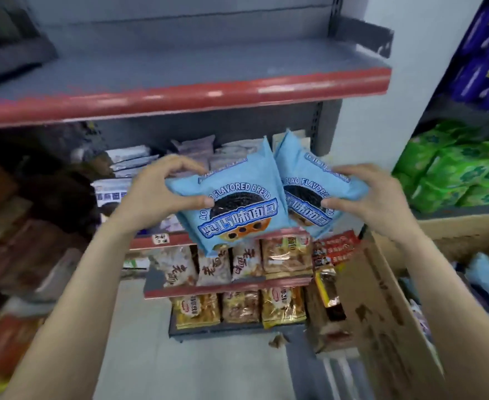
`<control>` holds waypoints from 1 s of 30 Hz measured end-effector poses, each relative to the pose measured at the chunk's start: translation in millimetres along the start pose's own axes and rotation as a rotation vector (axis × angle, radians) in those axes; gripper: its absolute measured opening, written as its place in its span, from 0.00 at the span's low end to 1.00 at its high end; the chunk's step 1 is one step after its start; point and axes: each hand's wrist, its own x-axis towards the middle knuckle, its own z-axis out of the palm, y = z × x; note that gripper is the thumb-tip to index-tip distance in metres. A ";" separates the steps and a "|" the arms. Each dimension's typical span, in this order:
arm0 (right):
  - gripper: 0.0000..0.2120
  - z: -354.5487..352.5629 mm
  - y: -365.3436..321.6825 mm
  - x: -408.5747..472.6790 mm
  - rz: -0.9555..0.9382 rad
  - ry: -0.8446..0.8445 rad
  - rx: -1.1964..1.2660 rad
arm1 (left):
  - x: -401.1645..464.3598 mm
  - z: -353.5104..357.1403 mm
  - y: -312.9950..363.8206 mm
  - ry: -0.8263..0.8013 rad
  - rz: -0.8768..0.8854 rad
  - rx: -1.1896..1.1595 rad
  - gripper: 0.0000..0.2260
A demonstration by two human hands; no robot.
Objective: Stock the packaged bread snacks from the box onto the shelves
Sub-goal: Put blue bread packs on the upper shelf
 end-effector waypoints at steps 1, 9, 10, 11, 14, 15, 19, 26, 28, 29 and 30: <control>0.28 18.0 -15.6 2.2 -0.024 -0.033 0.001 | -14.1 -18.6 -9.6 0.034 0.005 0.030 0.18; 0.23 139.1 -140.9 1.7 -0.164 -0.028 0.111 | -116.6 -147.6 -90.7 0.476 -0.108 0.003 0.30; 0.22 147.0 -155.2 1.7 -0.184 -0.019 0.132 | -126.9 -159.2 -95.3 0.549 -0.108 -0.026 0.32; 0.22 152.1 -167.6 2.5 -0.198 -0.008 0.153 | -133.9 -168.5 -98.2 0.606 -0.102 -0.072 0.33; 0.23 161.9 -207.1 7.3 -0.246 0.006 0.186 | -146.1 -198.9 -98.9 0.682 -0.059 -0.297 0.32; 0.22 162.7 -221.1 10.5 -0.259 0.010 0.196 | -146.0 -209.7 -96.8 0.698 -0.043 -0.335 0.29; 0.16 153.9 -267.8 37.8 -0.303 0.082 0.222 | -130.1 -246.8 -82.5 0.784 -0.097 -0.338 0.17; 0.11 128.9 -321.9 117.5 -0.228 0.148 0.494 | -73.4 -297.8 -58.0 0.815 -0.013 -0.341 0.11; 0.16 126.5 -331.0 145.8 -0.210 0.117 0.559 | -48.7 -303.3 -53.1 0.821 0.012 -0.346 0.10; 0.19 125.9 -334.4 160.6 -0.200 0.108 0.551 | -35.4 -304.8 -50.5 0.823 0.023 -0.343 0.10; 0.21 125.5 -337.2 176.8 -0.194 0.097 0.516 | -22.0 -305.8 -48.5 0.825 0.033 -0.333 0.11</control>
